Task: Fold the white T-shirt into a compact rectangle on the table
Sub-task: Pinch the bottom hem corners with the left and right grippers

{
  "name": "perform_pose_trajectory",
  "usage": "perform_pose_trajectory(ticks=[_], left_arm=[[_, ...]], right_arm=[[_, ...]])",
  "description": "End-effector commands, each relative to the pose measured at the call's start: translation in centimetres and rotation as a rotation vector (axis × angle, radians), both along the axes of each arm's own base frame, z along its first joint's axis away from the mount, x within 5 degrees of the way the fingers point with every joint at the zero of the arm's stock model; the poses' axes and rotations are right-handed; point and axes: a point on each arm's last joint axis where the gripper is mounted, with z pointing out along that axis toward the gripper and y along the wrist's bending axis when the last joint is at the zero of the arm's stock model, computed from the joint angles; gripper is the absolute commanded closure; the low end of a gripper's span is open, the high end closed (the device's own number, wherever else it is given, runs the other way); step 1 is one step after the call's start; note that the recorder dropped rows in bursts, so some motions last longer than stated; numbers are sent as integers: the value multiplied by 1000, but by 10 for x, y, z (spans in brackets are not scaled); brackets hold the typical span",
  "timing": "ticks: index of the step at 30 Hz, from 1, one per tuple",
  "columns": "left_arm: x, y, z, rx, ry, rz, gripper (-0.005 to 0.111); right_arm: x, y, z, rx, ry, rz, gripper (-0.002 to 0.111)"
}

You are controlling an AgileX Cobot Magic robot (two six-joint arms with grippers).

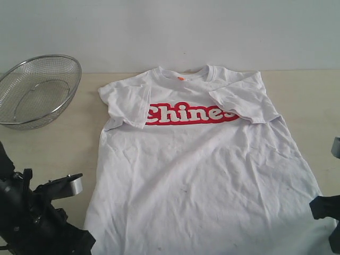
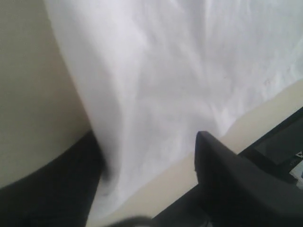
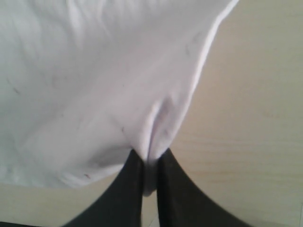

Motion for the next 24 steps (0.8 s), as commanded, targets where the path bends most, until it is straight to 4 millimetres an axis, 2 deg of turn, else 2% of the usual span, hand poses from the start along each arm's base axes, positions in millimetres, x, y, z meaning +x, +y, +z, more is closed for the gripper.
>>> perform_pose_trajectory(ticks=[1, 5, 11, 19, 24], left_arm=[[-1, -1, -9, 2, 15, -20, 52], [-2, -4, -23, -16, 80, -8, 55], [-5, -3, -28, -24, 93, -77, 102], [-5, -4, -23, -37, 91, -81, 102], [-3, -4, -5, -46, 16, -54, 102]], right_arm=[[1, 0, 2, 1, -19, 2, 108], [1, 0, 2, 1, -19, 2, 108], [0, 0, 2, 1, -17, 3, 108], [2, -1, 3, -2, -29, 0, 108], [2, 2, 3, 29, -43, 15, 108]])
